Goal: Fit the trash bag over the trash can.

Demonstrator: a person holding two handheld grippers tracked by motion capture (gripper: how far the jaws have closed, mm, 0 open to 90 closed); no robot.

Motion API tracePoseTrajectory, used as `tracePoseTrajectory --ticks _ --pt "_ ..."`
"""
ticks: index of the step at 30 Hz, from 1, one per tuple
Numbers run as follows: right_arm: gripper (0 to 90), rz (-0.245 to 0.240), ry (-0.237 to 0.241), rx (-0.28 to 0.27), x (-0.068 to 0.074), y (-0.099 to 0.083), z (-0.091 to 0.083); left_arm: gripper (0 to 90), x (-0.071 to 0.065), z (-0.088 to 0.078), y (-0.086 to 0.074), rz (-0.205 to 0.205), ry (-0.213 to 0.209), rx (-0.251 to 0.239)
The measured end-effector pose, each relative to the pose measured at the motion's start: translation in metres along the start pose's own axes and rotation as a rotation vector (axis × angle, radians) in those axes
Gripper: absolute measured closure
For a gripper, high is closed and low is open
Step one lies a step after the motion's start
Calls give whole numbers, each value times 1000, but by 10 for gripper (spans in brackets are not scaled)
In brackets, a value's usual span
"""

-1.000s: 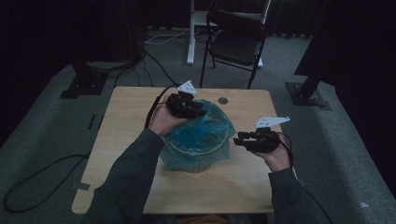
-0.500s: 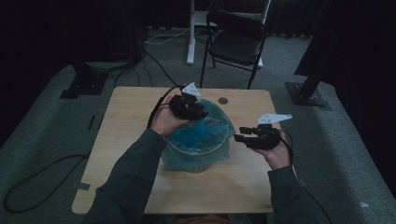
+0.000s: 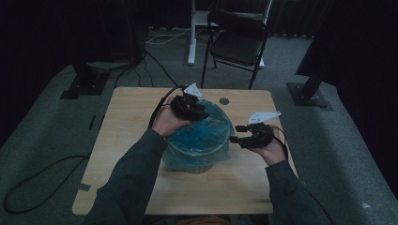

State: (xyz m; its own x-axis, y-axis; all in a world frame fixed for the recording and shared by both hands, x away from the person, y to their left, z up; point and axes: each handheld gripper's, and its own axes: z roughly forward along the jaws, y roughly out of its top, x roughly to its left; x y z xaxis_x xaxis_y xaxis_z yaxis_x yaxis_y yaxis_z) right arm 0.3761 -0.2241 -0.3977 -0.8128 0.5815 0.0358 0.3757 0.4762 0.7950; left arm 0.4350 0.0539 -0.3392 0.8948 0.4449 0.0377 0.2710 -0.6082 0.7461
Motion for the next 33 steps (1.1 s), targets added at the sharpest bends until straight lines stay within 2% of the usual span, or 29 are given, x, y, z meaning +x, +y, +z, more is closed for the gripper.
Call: tracePoseTrajectory --ticks 4,7,9,19,26,33 --pt "648 -19 11 -8 1 1 2 635 0 1 0 2 0 4" --pt "828 -22 25 -19 1 2 0 634 -1 2 1 7 3 9" --pt "884 -21 29 -14 2 2 0 635 -2 3 1 8 4 16" --pt "900 -22 26 -7 3 1 0 636 -3 11 1 15 11 51" --pt "900 -18 27 -7 4 -1 -1 635 -5 19 1 37 31 101" --pt "900 -15 31 -6 4 -3 -2 634 -4 25 0 40 54 148"
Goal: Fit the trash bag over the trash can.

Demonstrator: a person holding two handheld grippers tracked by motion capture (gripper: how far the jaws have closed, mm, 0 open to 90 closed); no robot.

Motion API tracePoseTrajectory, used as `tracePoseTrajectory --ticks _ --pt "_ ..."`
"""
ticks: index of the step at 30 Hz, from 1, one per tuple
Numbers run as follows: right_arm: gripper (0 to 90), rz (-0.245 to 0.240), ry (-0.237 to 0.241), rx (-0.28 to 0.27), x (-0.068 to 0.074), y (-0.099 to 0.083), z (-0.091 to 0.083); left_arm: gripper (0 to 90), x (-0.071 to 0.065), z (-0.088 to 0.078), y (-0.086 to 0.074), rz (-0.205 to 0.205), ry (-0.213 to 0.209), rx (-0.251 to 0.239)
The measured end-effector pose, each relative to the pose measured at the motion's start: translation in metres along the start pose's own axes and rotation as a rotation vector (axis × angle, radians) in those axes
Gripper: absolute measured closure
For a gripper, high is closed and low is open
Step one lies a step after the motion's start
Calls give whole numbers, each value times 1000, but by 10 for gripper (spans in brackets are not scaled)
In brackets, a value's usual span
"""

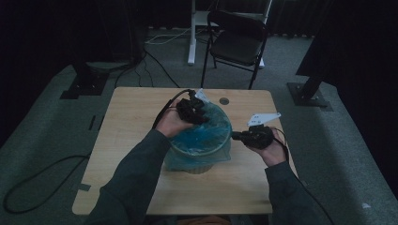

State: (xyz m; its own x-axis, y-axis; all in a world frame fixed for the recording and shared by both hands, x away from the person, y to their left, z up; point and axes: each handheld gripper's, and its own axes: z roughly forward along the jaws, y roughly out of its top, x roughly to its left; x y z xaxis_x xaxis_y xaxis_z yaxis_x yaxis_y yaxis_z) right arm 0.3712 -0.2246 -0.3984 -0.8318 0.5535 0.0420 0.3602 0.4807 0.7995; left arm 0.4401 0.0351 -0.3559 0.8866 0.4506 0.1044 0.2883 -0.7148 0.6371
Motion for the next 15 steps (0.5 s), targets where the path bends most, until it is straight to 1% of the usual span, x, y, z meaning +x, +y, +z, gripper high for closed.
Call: tracePoseTrajectory --ticks 3,6,11,13,15 --pt "900 0 1 3 0 -1 0 631 -1 3 0 13 18 25" --pt "900 -3 2 4 0 -1 -1 626 -2 3 1 18 21 27" --pt "900 -4 4 3 1 0 -1 621 -2 -6 2 10 9 -16" --pt "900 -4 5 3 1 0 -1 621 -2 -8 3 15 7 -17" --pt "900 -6 6 3 1 -1 0 622 -5 -15 8 36 7 -29"
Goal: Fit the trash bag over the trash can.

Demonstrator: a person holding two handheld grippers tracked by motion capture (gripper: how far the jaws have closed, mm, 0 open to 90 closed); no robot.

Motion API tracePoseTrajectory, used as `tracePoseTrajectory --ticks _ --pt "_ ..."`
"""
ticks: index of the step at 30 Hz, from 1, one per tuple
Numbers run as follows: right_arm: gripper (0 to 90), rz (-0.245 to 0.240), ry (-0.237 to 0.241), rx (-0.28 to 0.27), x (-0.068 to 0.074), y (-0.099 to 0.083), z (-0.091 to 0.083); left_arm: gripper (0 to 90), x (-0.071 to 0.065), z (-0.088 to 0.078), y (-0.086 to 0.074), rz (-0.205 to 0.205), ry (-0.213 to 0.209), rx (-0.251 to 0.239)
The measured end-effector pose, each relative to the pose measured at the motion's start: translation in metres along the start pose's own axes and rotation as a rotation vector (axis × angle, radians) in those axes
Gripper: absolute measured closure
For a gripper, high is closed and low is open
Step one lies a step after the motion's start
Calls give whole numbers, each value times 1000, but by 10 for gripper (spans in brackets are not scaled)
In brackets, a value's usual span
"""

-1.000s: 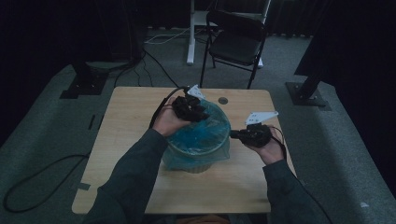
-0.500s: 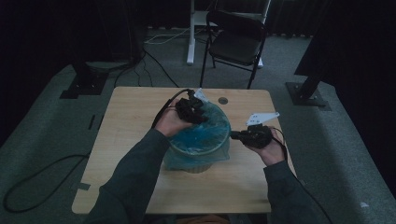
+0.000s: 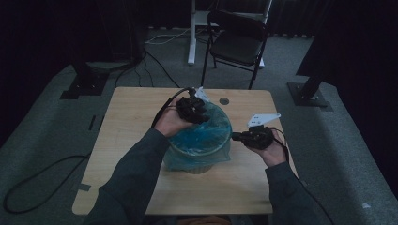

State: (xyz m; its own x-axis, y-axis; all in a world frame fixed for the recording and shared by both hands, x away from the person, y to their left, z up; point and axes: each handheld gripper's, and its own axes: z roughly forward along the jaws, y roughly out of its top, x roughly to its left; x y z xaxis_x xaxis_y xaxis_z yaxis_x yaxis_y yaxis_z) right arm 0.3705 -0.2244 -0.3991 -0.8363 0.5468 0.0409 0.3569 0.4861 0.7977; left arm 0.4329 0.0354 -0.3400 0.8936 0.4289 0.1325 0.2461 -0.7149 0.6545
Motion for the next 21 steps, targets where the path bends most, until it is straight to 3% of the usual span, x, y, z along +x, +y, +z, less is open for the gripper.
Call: tracePoseTrajectory --ticks 3,10,18,21 --pt "900 -1 1 -1 0 0 0 625 -4 -1 5 23 -15 5" --pt "900 -1 -1 -1 -1 -1 -1 644 -15 16 6 98 -35 111" --pt "900 3 -4 -2 -2 -3 -3 648 -17 25 5 131 -16 177" --pt "900 2 -4 -3 -2 -3 -4 647 -16 23 4 126 -13 166"
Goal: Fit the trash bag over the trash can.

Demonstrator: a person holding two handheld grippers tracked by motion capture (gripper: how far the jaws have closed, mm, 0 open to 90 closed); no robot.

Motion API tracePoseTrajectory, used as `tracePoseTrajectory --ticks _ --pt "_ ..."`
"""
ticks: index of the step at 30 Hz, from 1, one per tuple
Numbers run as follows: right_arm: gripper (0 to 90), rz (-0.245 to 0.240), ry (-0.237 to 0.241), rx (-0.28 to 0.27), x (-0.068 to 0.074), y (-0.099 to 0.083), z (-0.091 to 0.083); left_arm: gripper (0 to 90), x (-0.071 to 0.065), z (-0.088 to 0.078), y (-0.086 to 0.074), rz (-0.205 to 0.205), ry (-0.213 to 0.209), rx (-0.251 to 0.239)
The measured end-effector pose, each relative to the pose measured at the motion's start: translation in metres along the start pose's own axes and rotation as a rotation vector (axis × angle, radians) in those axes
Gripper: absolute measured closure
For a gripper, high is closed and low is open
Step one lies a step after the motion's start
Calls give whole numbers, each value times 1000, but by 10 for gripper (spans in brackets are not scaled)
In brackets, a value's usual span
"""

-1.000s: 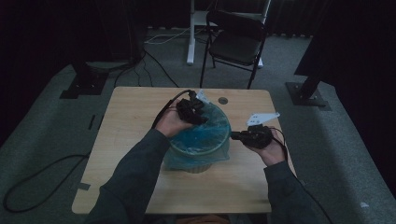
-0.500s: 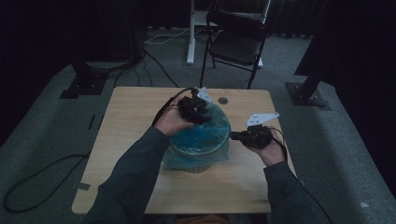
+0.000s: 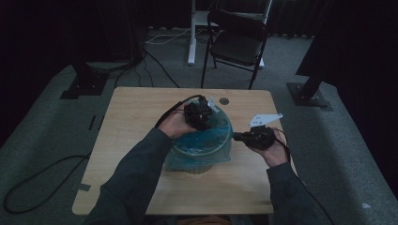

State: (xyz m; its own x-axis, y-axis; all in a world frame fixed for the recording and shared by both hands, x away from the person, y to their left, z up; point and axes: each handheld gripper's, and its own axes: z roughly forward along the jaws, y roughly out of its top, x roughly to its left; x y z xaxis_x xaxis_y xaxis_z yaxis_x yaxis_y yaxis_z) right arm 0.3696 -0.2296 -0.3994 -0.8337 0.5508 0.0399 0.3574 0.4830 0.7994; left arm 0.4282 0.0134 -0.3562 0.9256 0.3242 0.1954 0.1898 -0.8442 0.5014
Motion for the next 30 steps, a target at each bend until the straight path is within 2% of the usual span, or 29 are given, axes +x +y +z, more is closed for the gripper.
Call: tracePoseTrajectory --ticks 4,6,14,17,22,30 --pt "900 0 0 2 0 -1 0 647 3 -11 -4 -26 9 -43" --pt "900 0 0 2 0 -1 0 647 5 -15 -7 -35 11 -47" --pt "900 -3 4 5 1 0 2 649 -1 -1 -2 12 12 28" --pt "900 -2 5 5 0 0 2 643 -1 7 0 19 6 60" --pt "900 -2 4 4 0 -1 -1 638 -2 16 2 26 19 104" --pt "900 -1 3 3 0 -2 -2 630 -2 22 2 36 38 143"
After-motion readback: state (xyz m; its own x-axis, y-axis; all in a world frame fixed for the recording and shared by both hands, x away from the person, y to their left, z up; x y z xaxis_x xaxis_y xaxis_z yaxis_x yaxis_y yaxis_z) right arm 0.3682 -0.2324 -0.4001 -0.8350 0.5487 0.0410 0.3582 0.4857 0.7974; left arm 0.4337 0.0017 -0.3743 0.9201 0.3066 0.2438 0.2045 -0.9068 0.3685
